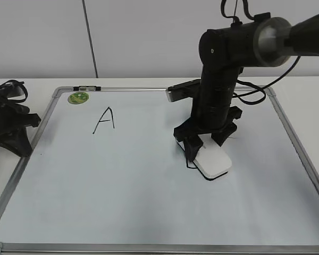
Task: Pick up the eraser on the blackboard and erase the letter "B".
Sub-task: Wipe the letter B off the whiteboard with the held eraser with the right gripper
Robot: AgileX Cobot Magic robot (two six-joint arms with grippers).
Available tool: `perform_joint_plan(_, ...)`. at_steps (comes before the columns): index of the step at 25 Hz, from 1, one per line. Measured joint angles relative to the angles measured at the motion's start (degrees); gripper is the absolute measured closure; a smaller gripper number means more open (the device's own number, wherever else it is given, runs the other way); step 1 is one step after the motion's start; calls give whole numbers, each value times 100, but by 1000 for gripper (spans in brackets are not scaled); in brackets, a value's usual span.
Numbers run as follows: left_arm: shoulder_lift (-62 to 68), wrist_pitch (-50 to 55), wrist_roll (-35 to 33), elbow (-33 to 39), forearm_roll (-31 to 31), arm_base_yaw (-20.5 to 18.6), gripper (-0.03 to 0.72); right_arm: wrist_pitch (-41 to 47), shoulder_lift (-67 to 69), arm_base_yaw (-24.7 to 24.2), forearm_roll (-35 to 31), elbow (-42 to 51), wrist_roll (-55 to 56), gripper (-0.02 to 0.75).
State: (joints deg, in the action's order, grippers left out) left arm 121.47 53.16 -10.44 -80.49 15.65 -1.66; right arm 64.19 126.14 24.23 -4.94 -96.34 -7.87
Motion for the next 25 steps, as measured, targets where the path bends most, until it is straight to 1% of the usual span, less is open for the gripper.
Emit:
perform_joint_plan(5,0,0,0,0,0,0,678,0,46,281,283,-49,33,187)
perform_joint_plan(11,0,0,0,0,0,0,678,-77,121,947,307,-124,11,187)
perform_joint_plan(13,0,0,0,0,0,0,678,-102,134,1079,293,-135,11,187)
perform_joint_plan(19,0,0,0,0,0,0,678,-103,137,1117,303,-146,3,187)
perform_joint_plan(25,0,-11,0,0,-11,0,678,-86,146,975,213,-146,27,187)
